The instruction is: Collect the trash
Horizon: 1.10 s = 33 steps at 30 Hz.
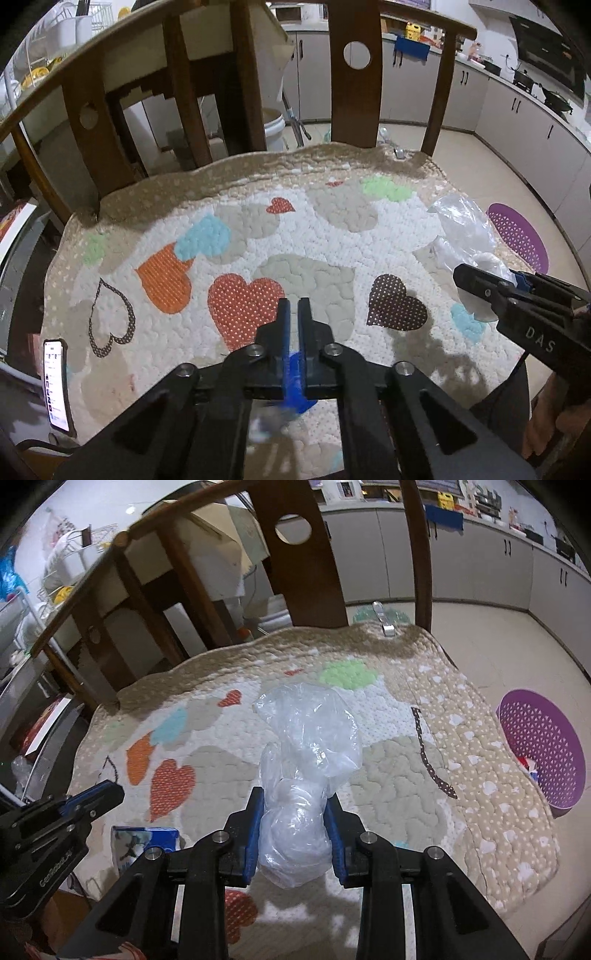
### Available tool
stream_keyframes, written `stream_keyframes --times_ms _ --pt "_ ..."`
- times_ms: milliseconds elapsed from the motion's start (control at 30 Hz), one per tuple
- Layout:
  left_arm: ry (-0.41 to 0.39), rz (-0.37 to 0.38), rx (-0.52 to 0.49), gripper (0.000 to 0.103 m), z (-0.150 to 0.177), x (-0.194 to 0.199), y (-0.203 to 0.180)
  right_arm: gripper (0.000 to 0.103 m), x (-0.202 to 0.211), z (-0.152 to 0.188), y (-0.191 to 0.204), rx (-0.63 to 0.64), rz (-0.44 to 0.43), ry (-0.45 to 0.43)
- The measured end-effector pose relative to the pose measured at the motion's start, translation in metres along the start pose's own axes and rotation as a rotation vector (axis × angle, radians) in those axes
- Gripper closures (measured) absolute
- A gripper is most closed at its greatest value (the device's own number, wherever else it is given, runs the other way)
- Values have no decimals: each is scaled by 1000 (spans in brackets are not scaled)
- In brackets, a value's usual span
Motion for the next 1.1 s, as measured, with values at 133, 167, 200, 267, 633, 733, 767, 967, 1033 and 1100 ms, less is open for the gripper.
stream_keyframes --times_ms 133,167,200,267,633,733,767,967,1033,1100 --pt "3 26 33 102 2 2 8 69 10 0 9 31 13 -18" --pt "3 37 43 102 3 2 11 69 11 0 11 33 15 -20" --pt "1 51 55 102 4 4 14 69 12 1 12 33 15 -20" --pt "0 77 81 102 7 3 20 69 12 2 12 31 14 -19" --pt "155 190 235 65 47 -54 56 68 -6 21 18 49 4 39" --pt "96 154 182 31 54 -51 53 68 -12 24 14 34 -6 55" --pt "83 142 143 29 56 -51 50 67 -13 25 13 30 -8 58" --pt "105 91 -67 21 77 -67 42 65 -20 30 7 19 -24 76" --pt "111 114 -67 21 78 -72 43 65 -21 31 6 17 -25 79" --pt "118 127 -87 21 79 -76 42 65 -24 32 5 12 -28 86"
Point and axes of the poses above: each gripper's, at about its wrist camera, not at the fingertips, and x roughly against the way its jaws point, y to its left, z to its underside, the point moved 4 cm from there along -x, roughly the way its jaws point, and after that the axes turned 3 degrees about x, right-handed, at the moved point
